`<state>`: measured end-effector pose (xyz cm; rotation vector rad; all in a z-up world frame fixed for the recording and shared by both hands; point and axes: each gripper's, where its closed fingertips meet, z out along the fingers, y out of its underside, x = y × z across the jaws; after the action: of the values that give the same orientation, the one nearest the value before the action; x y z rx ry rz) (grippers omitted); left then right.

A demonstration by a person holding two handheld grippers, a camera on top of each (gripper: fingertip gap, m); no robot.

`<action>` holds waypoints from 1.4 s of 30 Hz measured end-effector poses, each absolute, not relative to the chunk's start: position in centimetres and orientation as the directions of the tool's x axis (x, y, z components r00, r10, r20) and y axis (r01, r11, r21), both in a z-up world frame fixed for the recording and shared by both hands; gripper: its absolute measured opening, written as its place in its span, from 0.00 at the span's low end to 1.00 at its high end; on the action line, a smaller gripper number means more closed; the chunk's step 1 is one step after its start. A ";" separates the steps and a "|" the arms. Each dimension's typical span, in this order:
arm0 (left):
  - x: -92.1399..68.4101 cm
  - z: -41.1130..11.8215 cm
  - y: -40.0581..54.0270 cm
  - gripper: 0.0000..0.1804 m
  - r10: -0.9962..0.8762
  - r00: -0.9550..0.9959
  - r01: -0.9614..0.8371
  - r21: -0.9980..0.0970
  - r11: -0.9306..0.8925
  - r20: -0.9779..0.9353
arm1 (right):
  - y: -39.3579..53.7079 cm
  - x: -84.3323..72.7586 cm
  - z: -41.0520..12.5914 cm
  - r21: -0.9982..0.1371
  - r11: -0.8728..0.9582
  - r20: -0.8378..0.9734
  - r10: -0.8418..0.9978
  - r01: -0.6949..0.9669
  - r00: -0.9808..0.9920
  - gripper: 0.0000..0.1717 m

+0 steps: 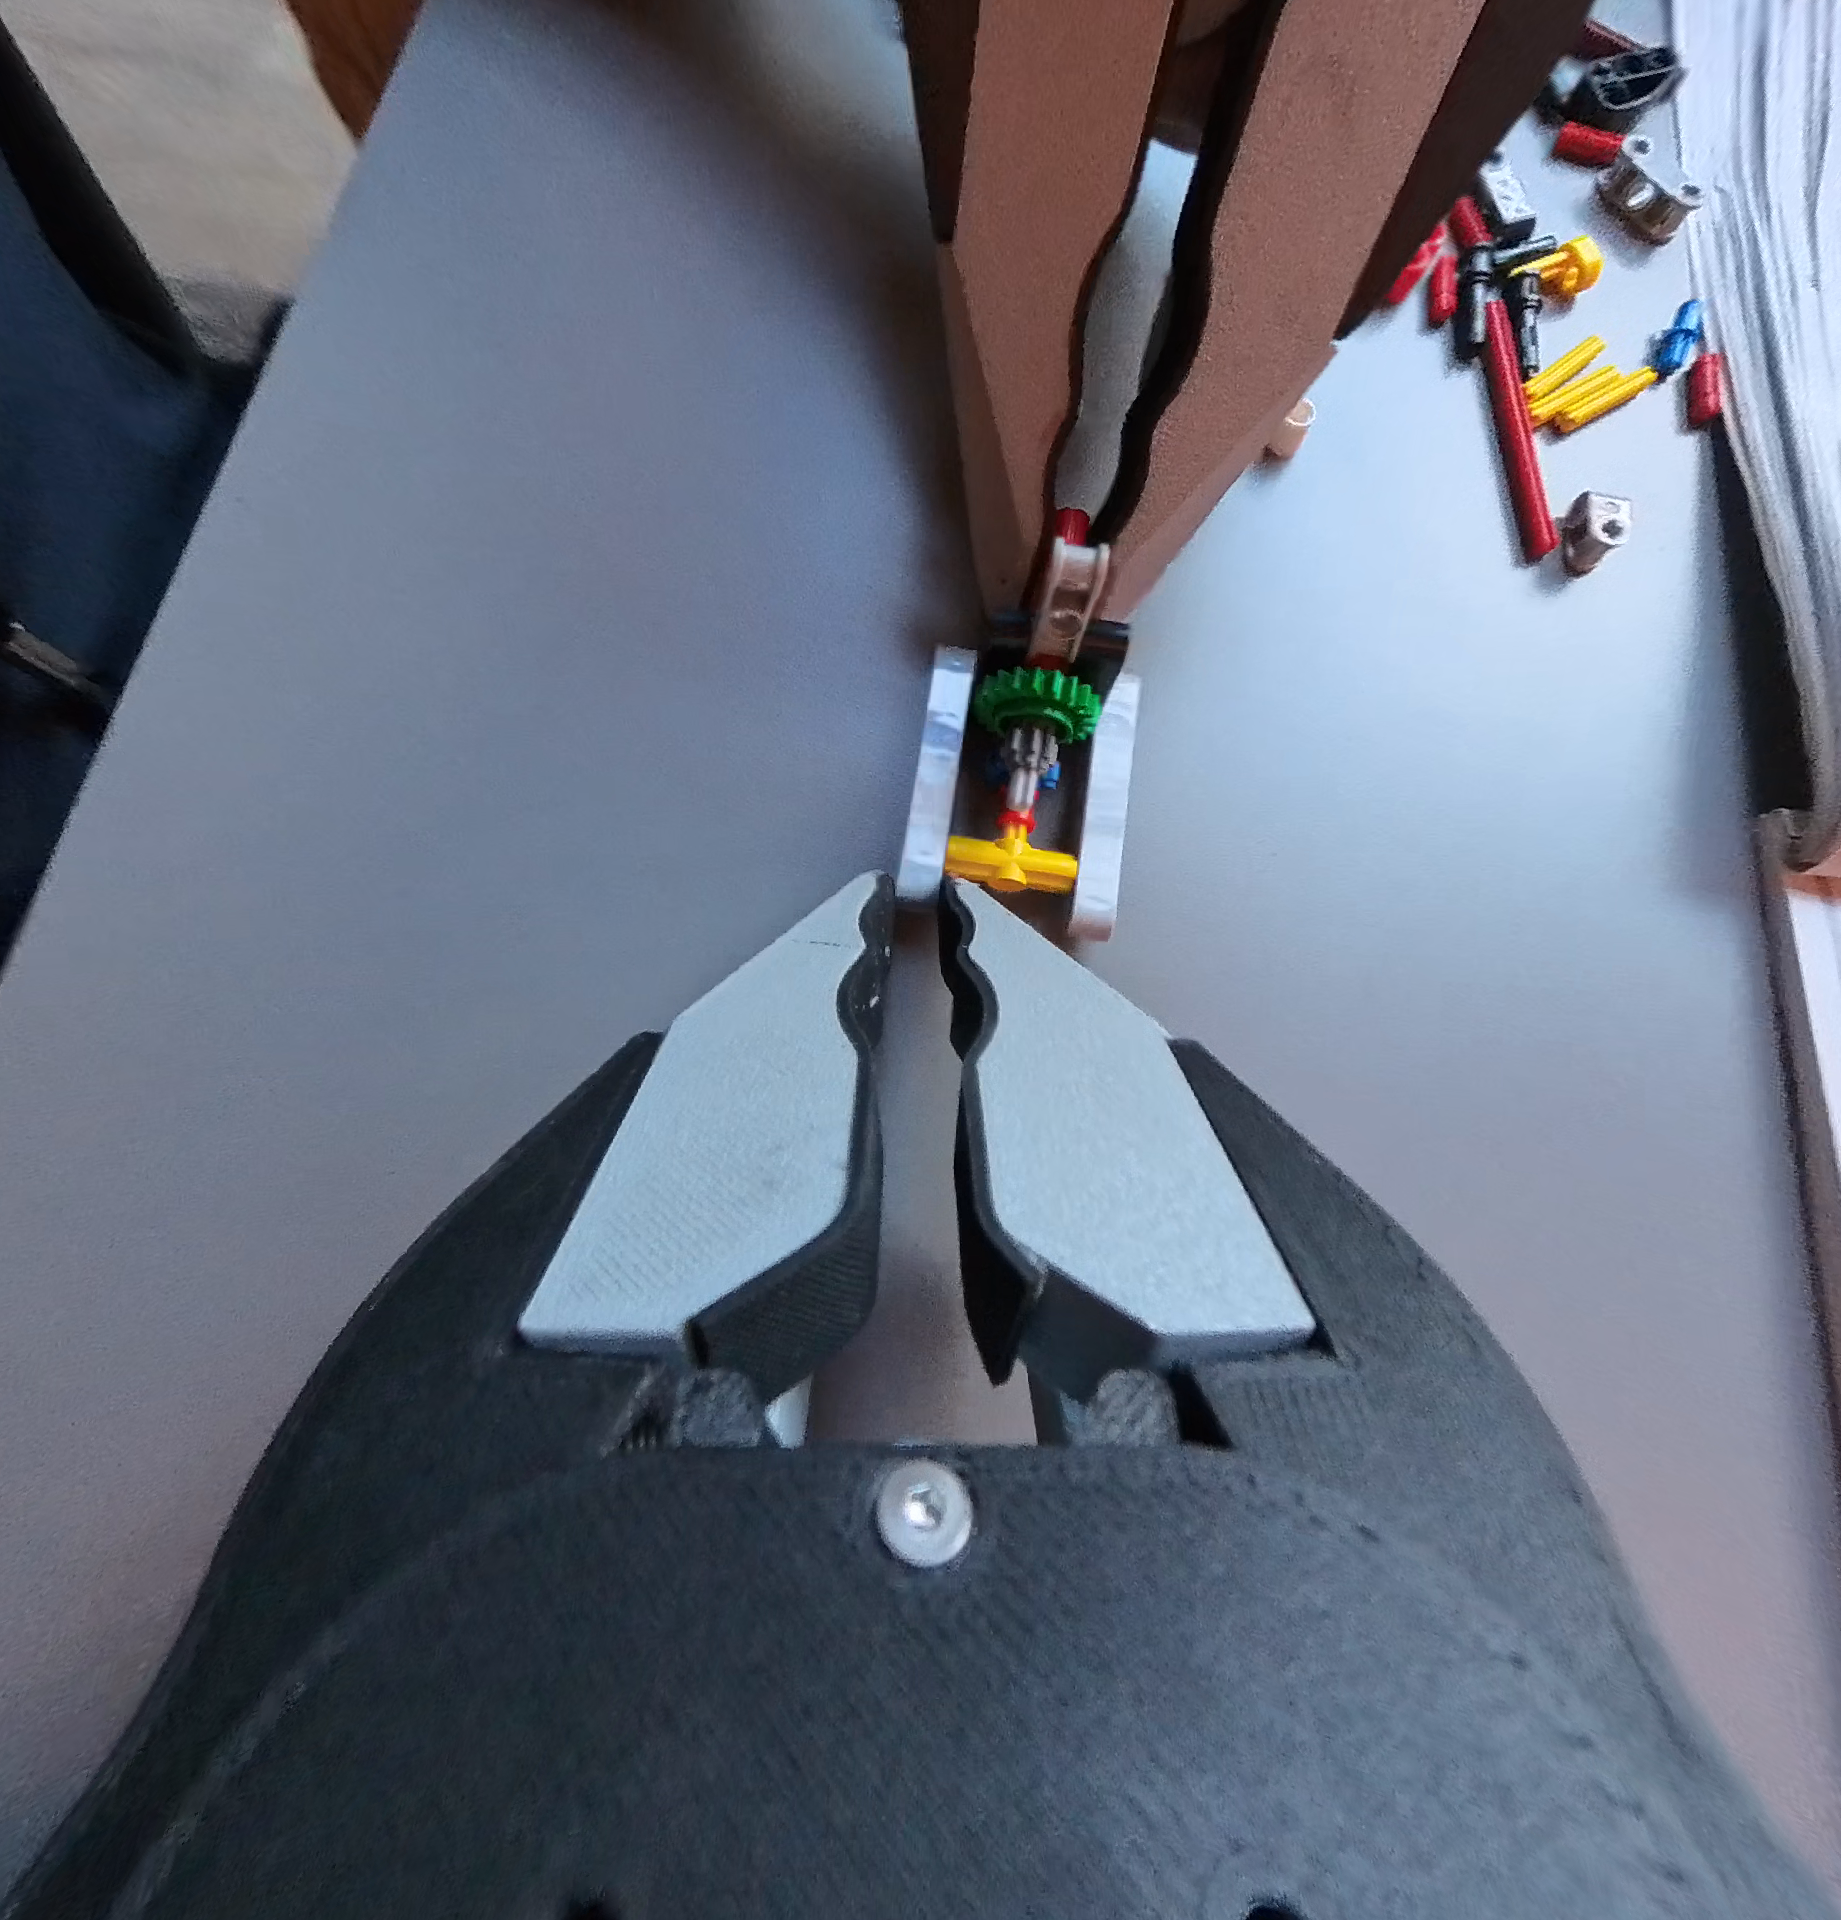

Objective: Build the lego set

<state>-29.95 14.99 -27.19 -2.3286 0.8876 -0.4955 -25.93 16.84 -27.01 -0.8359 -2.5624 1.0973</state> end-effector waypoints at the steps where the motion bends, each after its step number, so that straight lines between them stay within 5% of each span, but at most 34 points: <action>1: -29.9 -27.2 15.0 0.02 -0.694 0.707 -0.466 -0.647 -0.603 0.137 | 16.6 -25.8 -27.0 -0.732 0.537 -0.044 0.577 0.420 -0.815 0.03; 15: -29.6 -27.2 15.2 0.02 -0.686 0.712 -0.451 -0.650 -0.612 0.151 | 19.2 -25.9 -25.1 -0.759 0.465 -0.061 0.646 0.456 -0.761 0.17; 19: -29.6 -27.2 15.2 0.02 -0.685 0.712 -0.449 -0.650 -0.613 0.154 | 19.2 -26.3 -27.2 -0.698 0.508 -0.047 0.671 0.505 -0.740 0.36; 26: -29.5 -27.2 15.3 0.02 -0.682 0.715 -0.452 -0.642 -0.619 0.154 | 18.2 -26.7 -27.2 -0.686 0.533 -0.015 0.669 0.494 -0.743 0.23; 42: -29.4 -27.1 15.2 0.02 -0.687 0.714 -0.495 -0.598 -0.631 0.134 | 18.0 -26.6 -26.9 -0.668 0.572 0.017 0.651 0.476 -0.759 0.23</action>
<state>-29.35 15.17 -27.06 -2.3854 0.8992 -0.4783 -26.57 18.01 -26.88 -0.9325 -2.5445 0.9663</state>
